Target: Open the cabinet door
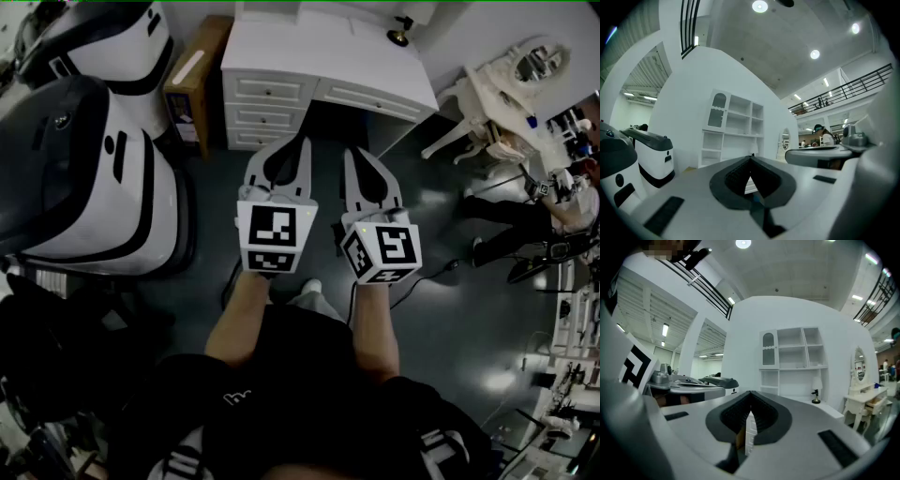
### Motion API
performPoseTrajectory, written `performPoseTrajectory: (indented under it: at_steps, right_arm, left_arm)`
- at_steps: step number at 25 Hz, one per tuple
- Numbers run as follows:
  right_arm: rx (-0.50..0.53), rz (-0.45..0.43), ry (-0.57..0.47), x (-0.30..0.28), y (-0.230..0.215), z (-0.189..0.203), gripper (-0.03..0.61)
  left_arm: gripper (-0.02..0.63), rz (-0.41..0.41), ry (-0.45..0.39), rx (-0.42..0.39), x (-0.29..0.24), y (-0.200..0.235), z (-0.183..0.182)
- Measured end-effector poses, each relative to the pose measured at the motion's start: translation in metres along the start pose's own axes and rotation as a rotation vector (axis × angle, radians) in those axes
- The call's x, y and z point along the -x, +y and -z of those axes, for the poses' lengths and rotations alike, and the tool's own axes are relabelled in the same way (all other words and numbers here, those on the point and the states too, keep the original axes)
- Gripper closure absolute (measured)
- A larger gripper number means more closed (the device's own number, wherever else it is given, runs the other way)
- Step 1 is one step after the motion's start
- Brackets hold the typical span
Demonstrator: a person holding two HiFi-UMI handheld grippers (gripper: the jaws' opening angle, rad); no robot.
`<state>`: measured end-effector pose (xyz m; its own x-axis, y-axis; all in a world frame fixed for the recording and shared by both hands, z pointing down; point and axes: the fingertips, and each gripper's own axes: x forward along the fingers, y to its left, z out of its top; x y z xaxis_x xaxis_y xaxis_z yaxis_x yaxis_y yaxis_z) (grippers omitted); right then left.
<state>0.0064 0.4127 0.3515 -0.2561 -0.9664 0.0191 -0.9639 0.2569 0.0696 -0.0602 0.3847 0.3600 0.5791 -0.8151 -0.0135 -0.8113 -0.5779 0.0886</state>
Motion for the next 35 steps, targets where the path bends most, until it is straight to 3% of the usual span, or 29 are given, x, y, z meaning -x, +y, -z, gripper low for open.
performPoseTrajectory:
  at_steps: [8, 14, 21, 25, 29, 35]
  right_arm:
    - [-0.03, 0.028, -0.001, 0.0, 0.006, 0.005, 0.558]
    - [-0.047, 0.053, 0.07, -0.003, -0.017, 0.033, 0.558]
    - [-0.1, 0.002, 0.06, -0.044, -0.045, 0.05, 0.558]
    - [-0.13, -0.027, 0.025, -0.081, -0.071, 0.044, 0.558]
    - [-0.167, -0.002, 0.009, -0.111, -0.117, 0.034, 0.558]
    - [-0.148, -0.02, -0.051, -0.153, -0.161, 0.012, 0.558]
  left_arm:
    - [0.609, 0.012, 0.01, 0.025, 0.003, 0.007, 0.007]
    - [0.609, 0.029, 0.05, 0.07, -0.017, -0.002, 0.031]
    - [0.609, -0.023, 0.095, 0.069, -0.057, 0.014, 0.053]
    - [0.609, -0.055, 0.089, 0.042, -0.101, 0.028, 0.044]
    - [0.609, -0.042, 0.08, 0.001, -0.148, 0.022, 0.026]
    - [0.609, -0.041, 0.038, -0.033, -0.199, 0.02, 0.004]
